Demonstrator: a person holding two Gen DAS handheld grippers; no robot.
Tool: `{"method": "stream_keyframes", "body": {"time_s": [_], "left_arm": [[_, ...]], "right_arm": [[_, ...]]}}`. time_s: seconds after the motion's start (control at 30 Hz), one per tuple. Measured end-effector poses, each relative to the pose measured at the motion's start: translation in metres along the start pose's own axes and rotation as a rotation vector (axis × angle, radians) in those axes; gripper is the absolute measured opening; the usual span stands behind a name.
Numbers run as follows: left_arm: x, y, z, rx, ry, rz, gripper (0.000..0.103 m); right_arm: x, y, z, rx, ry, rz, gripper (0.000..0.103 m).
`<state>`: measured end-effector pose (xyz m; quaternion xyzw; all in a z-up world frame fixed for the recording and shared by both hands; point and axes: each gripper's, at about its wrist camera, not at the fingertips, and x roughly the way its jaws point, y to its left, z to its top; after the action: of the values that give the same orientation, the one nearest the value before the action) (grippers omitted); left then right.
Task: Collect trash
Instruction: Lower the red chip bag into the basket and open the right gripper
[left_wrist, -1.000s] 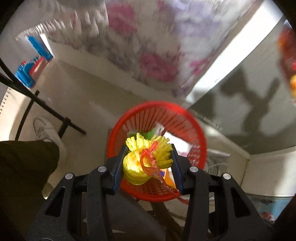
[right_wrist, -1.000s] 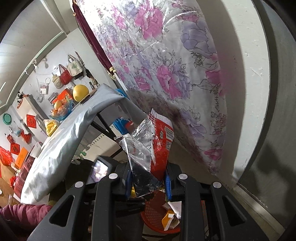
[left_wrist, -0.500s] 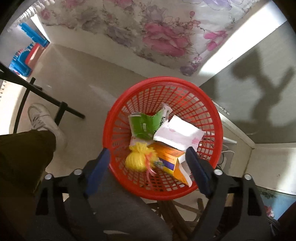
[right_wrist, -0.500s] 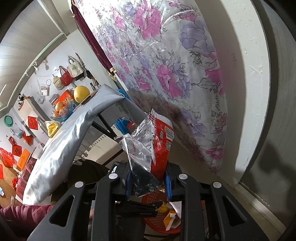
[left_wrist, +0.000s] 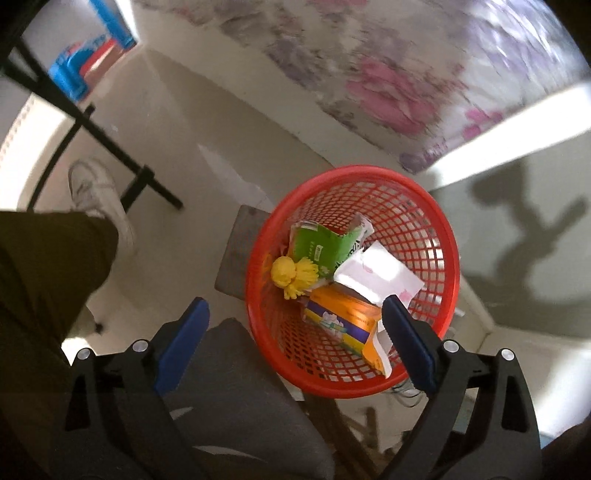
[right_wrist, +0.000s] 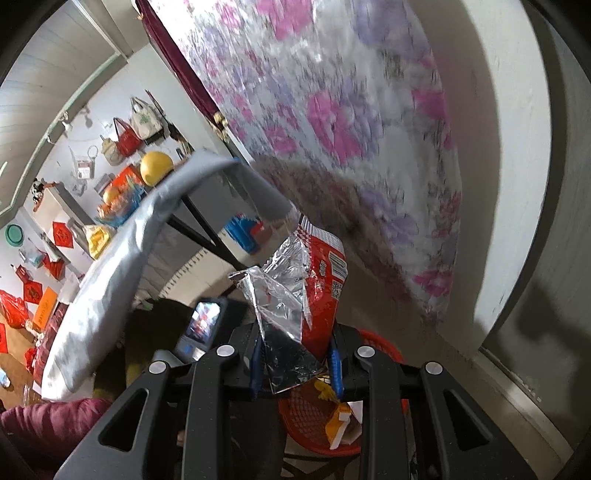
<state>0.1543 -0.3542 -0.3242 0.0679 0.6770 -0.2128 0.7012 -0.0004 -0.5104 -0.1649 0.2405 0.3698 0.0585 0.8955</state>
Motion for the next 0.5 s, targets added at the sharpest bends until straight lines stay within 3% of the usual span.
{"method": "stream_keyframes", "body": {"time_s": [0.5], "left_arm": [[0.001, 0.018, 0.001, -0.089, 0.008, -0.027, 0.091]], "right_arm": [[0.100, -0.024, -0.056, 0.029, 0.253, -0.092, 0.030]]}}
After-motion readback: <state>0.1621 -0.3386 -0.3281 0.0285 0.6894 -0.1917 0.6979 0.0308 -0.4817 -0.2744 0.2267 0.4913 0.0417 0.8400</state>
